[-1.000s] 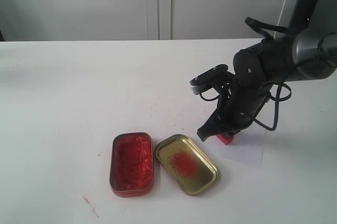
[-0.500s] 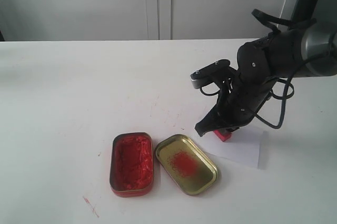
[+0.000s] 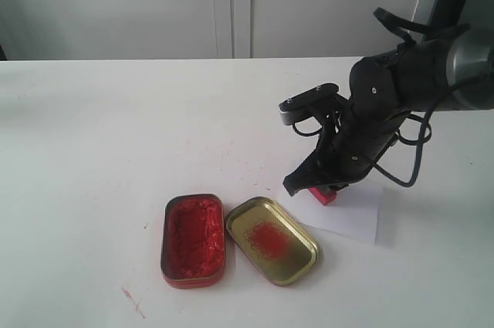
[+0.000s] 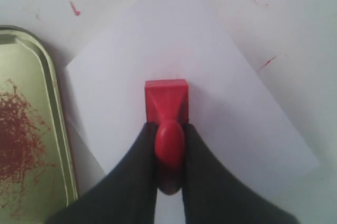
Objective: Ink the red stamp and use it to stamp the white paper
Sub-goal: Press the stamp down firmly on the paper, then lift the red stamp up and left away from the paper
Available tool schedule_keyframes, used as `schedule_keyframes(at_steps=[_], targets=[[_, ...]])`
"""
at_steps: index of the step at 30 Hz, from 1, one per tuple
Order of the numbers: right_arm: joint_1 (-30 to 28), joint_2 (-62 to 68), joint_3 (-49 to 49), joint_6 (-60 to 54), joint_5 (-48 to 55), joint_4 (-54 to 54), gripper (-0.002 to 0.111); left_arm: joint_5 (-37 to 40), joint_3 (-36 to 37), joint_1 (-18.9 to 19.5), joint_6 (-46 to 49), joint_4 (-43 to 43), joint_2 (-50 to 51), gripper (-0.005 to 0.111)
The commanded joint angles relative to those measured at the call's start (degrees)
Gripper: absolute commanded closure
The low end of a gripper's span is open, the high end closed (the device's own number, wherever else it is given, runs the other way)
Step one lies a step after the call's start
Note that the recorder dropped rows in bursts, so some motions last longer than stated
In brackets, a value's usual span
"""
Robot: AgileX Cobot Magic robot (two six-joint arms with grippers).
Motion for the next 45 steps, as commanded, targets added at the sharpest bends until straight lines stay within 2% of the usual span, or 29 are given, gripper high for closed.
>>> schedule_keyframes(at_steps=[1,26,33,39,45], targets=[[-0.18,-1.03,0.19,-0.33,-0.44,0.26,0.108,0.06,0.56,-0.28,-0.09,-0.14,-0.22,0.107],[-0.18,-1.71,0.19,0.33,0.48,0.75,0.108,0.06,0.56,-0.28,-0.09,-0.14,-0.22,0.107],[-0.62,-1.71,0.07,-0.80,0.23,8.63,0.108,0.06,0.56,-0.28,-0.09,-0.14,-0.22,0.107],[-4.39,-1.71,-0.68,-11.32,0.34,27.16,0.108,0.06,0.56,-0.28,-0.09,-0.14,-0.22,0.107],[-4.78,-1.71,-0.80,-14.45,-2.00,35.58,0.108,0.06,0.56,-0.28,-0.09,-0.14,-0.22,0.107]])
